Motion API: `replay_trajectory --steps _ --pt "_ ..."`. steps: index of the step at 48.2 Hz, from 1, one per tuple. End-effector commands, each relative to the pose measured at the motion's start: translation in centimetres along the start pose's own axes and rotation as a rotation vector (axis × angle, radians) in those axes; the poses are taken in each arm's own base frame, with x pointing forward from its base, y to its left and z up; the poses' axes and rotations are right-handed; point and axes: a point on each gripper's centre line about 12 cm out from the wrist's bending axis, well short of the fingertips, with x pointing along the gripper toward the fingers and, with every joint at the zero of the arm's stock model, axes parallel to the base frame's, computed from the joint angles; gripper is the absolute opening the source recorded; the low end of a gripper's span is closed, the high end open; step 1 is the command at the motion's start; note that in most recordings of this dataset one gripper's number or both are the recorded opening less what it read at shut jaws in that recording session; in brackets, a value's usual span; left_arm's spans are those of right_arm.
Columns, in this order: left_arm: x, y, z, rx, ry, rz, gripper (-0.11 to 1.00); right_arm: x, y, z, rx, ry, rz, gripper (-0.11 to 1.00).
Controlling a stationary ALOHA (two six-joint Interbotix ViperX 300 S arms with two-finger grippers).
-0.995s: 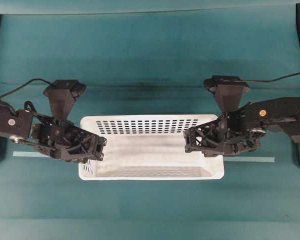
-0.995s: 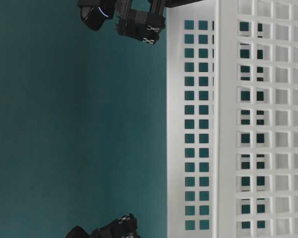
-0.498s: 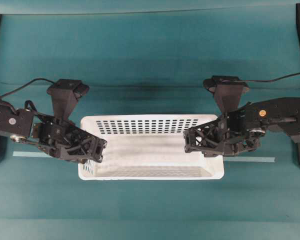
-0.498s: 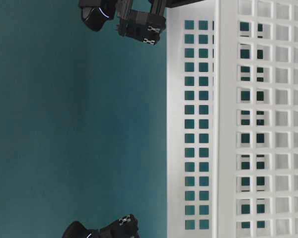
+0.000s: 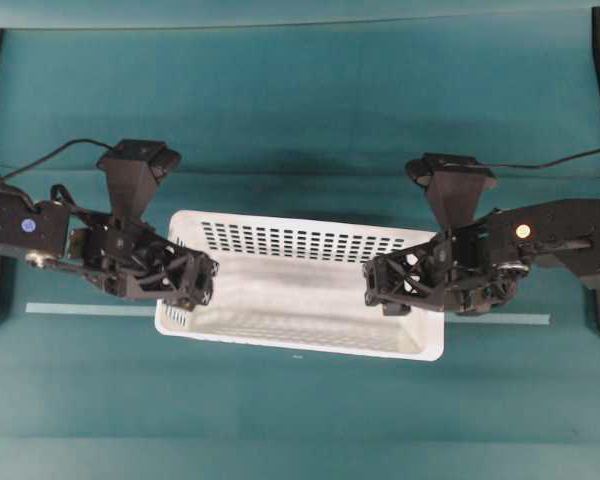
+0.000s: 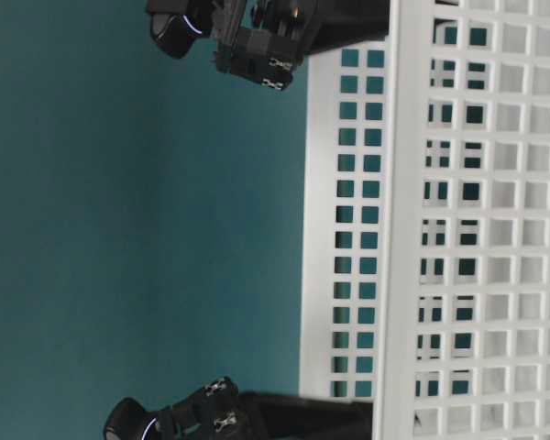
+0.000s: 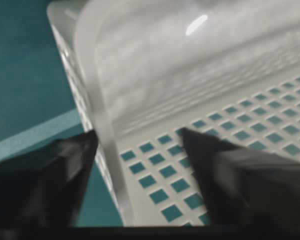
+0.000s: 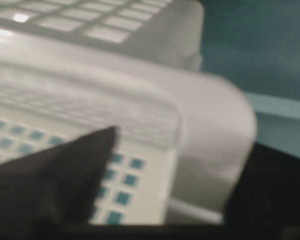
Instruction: Lift the white basket with both hands.
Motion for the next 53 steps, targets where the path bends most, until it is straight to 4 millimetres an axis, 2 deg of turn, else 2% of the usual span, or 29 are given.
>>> replay_trajectory --steps 1,3,6,15,24,35,53 --pt "-0.5 -0.7 0.1 0.009 -0.007 -0.025 0.87 0.0 0.2 0.3 -0.008 -0.011 0.009 0.88" --pt "-0.5 -0.7 0.1 0.006 -0.006 -0.027 0.9 0.0 0.3 0.3 -0.011 -0.012 0.01 0.94" --pt "-0.5 -0.7 0.0 0.004 -0.005 -0.026 0.87 0.0 0.3 0.3 -0.011 -0.012 0.01 0.97" --pt "-0.5 -0.9 -0.5 0.011 0.003 -0.031 0.87 -0.1 0.0 0.3 -0.005 -0.01 -0.002 0.97" --pt "-1.6 -1.2 -1.1 0.028 0.011 -0.044 0.89 -1.5 -0.5 0.3 -0.005 -0.008 -0.02 0.97" --pt "-4.6 -2.0 -0.8 0.003 0.001 -0.094 0.92 -4.7 -0.4 0.5 -0.016 -0.015 0.055 0.97" --pt "-10.7 -3.1 -0.3 0.022 -0.047 -0.283 0.92 -12.1 -0.9 1.3 -0.104 -0.062 0.285 0.97"
